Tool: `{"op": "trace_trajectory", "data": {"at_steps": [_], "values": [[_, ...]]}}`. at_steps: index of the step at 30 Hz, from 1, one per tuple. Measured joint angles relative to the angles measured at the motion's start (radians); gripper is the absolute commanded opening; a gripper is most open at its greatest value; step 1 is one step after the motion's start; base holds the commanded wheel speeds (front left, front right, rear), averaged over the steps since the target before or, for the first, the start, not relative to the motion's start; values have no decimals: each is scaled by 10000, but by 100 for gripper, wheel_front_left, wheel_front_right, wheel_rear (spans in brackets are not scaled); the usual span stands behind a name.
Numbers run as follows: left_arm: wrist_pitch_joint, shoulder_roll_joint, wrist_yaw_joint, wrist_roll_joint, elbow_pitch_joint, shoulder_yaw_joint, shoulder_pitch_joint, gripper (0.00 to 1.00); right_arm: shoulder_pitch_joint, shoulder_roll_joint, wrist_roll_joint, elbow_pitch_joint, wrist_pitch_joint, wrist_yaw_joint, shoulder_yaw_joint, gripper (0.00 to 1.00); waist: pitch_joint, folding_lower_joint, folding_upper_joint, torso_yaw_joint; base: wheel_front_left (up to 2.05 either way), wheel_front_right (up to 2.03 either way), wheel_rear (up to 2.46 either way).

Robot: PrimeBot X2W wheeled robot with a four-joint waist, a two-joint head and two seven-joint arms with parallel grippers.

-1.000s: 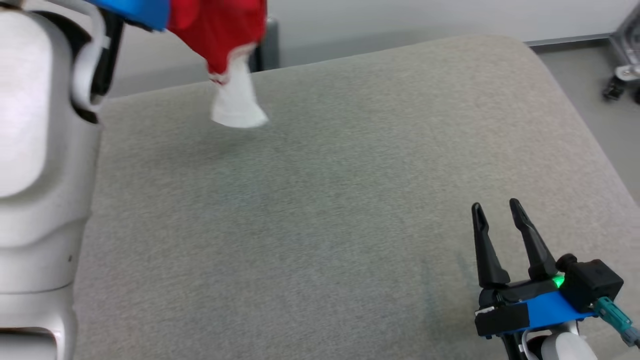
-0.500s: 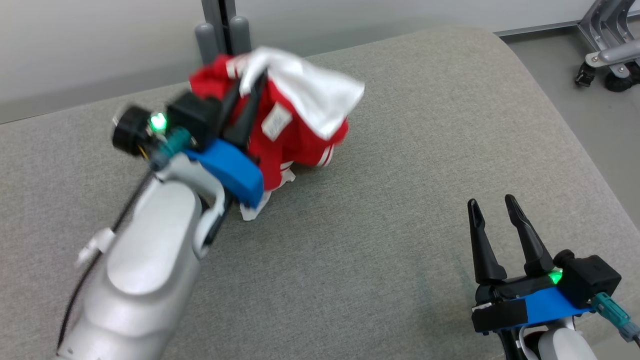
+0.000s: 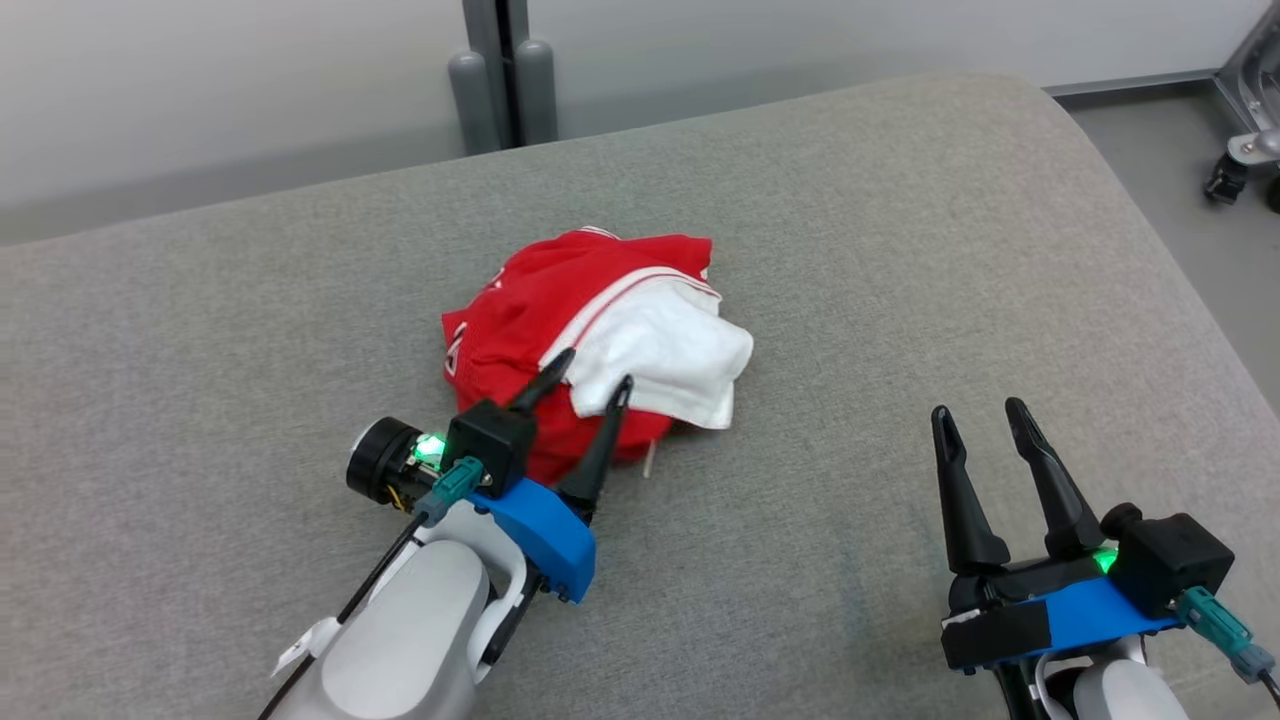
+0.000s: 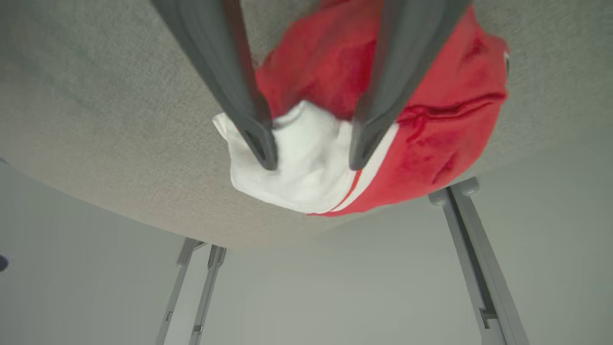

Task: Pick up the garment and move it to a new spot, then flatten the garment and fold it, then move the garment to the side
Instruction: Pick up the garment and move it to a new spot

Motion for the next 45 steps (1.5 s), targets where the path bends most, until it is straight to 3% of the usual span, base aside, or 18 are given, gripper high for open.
{"op": "trace_trajectory", "data": {"at_steps": [8,18,30,45], "values": [[-472,136,660,-174,-1361,995,407,100,100,2,-92,90,-2,0,-127,100,-433,-1,0,625,0,0,0],[-483,677,1415,257,-3904,3371,2553,100,412,4,-270,278,-2,0,-378,100,-1016,-2,1,1396,0,0,0],[-495,546,1235,999,-4456,5114,4534,100,852,2,-585,439,-4,0,-755,100,-1527,-1,0,2223,0,0,0],[-493,25,679,1758,-4224,5875,4999,100,1114,4,-637,734,-4,0,-888,100,-1722,-1,0,2482,0,0,0]]}}
